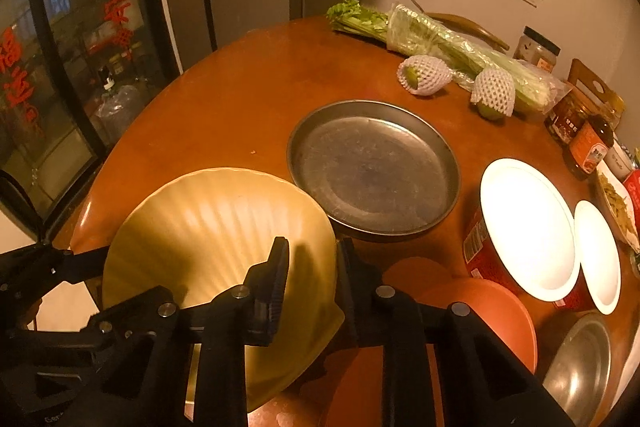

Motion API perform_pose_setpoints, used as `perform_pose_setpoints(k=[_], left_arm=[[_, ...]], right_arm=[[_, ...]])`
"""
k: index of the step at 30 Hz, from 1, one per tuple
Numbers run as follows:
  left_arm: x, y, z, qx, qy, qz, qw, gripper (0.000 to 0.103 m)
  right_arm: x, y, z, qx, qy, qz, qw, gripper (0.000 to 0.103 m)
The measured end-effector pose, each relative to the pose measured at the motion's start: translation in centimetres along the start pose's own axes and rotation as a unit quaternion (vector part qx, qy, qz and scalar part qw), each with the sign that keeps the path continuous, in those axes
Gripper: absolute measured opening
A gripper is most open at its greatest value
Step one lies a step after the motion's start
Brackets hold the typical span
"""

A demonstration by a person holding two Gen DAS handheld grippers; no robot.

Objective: Organize plates and bowls
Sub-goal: 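Grasp the rim of the cream scallop-shell plate with the left tool, then lift the shell plate with the left tool and set it down beside the table edge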

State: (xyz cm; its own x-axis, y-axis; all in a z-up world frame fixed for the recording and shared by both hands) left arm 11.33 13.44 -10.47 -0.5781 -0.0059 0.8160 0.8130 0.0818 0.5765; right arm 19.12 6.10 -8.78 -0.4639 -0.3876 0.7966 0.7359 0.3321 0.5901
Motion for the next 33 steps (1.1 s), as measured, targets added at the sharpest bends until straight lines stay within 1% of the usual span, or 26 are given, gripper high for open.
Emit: perform_pose_setpoints(k=[1,3,5,8,15,19,26,33], left_arm=[[-0.1,0.1,0.1,0.002,0.000,-0.001,1.0000,0.039],[-0.2,0.3,0.2,0.006,0.002,-0.003,1.0000,0.035],[-0.3,0.5,0.6,0.010,0.004,-0.004,0.9999,0.030],[-0.6,0.8,1.4,0.015,0.003,-0.005,0.9999,0.025],[-1.4,2.1,2.8,0.012,0.005,0.004,0.9999,0.025],[-1.6,3.2,3.4,0.004,0.012,0.000,0.9999,0.025],[-2.5,5.2,4.5,-0.007,0.014,-0.002,0.9999,0.025],[-3.1,7.0,5.2,-0.029,0.020,-0.003,0.9994,0.028]], right_arm=[[0.0,0.0,0.1,0.002,0.002,0.001,1.000,0.023],[-0.1,0.0,0.2,0.001,0.004,0.003,1.000,0.023],[-0.2,0.0,0.2,0.002,0.000,0.005,1.000,0.023],[-0.1,-0.1,0.0,-0.003,-0.001,0.008,1.000,0.023],[0.3,-0.6,0.1,-0.019,0.003,0.015,1.000,0.024],[0.6,-1.1,0.2,-0.027,0.008,0.019,0.999,0.024],[1.1,-1.9,0.7,-0.044,0.014,0.021,0.999,0.024],[1.5,-2.6,1.8,-0.059,0.028,0.026,0.997,0.024]])
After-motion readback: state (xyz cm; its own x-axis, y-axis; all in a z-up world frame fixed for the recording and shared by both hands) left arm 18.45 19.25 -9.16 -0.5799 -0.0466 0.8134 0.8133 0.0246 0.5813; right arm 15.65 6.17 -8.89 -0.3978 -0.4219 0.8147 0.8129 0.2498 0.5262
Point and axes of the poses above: each gripper's, at about its wrist camera, not at the fingertips, and x roughly against the way its jaws point, z to its left, y to its top, the point moved 9 cm from there along -x, roughly the way its jaws point, and after that the axes turned 15 degrees about -x, right-handed, at the moved point
